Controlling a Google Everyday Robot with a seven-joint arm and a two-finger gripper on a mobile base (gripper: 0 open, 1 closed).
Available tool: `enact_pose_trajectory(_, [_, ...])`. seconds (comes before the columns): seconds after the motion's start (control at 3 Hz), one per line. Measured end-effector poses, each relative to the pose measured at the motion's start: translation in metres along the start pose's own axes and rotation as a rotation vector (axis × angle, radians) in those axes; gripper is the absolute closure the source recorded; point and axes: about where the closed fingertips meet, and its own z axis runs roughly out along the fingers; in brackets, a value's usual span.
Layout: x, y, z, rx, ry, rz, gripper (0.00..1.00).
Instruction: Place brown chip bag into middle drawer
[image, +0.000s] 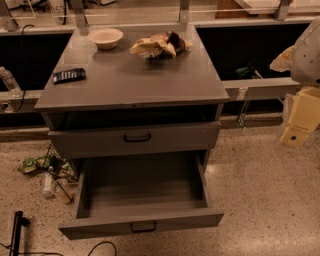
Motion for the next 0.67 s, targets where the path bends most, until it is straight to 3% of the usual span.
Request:
enact_pose_trajectory(0.33, [0.000, 0.000, 0.000, 0.000, 0.000, 0.000, 0.00])
enact_pose_trajectory(0.67, [-0.011, -0.020, 0.013, 0.024, -0.078, 0.043, 0.00])
